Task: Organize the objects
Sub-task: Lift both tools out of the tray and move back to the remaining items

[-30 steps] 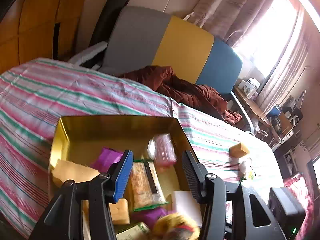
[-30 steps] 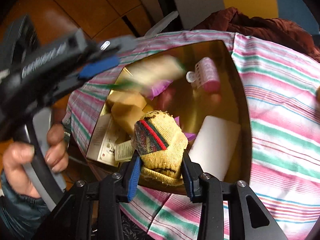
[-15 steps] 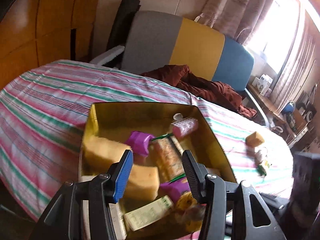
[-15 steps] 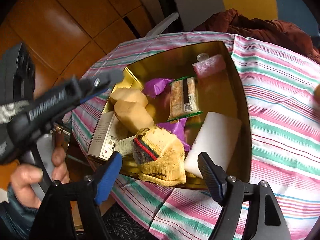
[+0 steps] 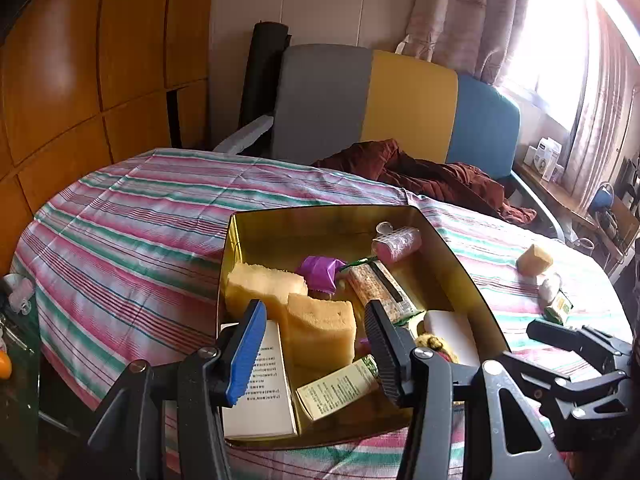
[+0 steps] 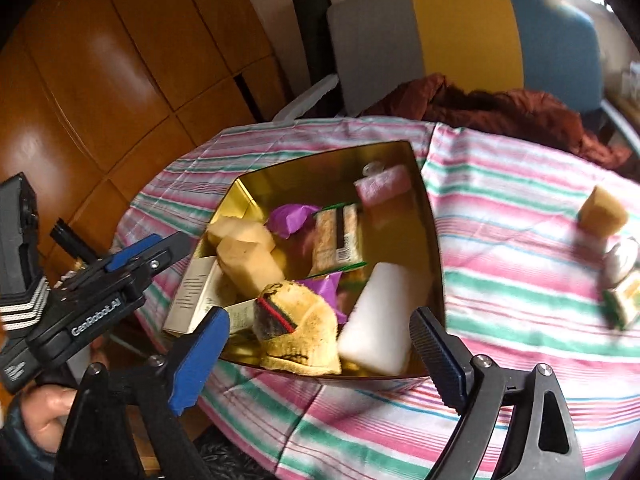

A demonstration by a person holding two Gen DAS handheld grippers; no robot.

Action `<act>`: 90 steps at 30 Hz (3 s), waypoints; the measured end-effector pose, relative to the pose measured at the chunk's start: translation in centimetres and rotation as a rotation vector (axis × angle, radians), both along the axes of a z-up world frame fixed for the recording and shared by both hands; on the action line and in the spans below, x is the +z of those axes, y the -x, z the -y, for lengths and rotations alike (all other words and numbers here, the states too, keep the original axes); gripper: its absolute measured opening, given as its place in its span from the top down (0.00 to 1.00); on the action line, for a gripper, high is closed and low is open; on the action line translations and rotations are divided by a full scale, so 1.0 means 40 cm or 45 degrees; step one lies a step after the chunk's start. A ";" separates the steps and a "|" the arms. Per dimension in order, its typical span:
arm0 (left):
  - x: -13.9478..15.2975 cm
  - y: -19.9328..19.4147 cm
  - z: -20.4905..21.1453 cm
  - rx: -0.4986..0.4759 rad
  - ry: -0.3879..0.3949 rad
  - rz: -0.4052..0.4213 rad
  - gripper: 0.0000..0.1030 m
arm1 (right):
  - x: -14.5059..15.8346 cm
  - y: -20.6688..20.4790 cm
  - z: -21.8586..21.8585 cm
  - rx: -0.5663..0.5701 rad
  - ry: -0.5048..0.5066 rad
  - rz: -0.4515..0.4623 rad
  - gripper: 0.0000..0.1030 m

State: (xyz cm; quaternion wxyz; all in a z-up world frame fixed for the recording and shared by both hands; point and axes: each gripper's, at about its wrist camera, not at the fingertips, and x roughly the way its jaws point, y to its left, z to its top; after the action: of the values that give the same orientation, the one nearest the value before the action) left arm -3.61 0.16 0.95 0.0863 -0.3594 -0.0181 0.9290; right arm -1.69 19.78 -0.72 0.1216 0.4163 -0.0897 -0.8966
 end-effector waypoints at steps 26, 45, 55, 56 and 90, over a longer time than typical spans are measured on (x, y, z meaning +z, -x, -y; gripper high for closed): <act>0.043 -0.065 -0.075 -0.091 0.081 -0.077 0.50 | 0.026 -0.030 -0.081 -0.173 -0.115 -0.062 0.07; 0.060 -0.079 -0.134 -0.161 0.101 -0.077 0.50 | 0.032 -0.047 -0.165 -0.349 -0.402 -0.165 0.00; 0.066 -0.076 -0.193 -0.223 0.131 -0.069 0.50 | 0.033 -0.056 -0.216 -0.421 -0.477 -0.182 0.00; 0.066 -0.076 -0.198 -0.229 0.132 -0.067 0.50 | 0.033 -0.056 -0.224 -0.425 -0.479 -0.180 0.00; 0.014 0.000 -0.665 -0.731 0.211 0.077 0.49 | -0.021 -0.181 -0.902 -1.250 0.072 0.001 0.00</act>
State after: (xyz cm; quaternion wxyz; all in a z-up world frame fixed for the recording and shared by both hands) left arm -3.60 26.75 1.51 0.3153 -0.3833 0.1578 0.8537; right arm 5.56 55.86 -1.56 -0.3042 0.3216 -0.2996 -0.8451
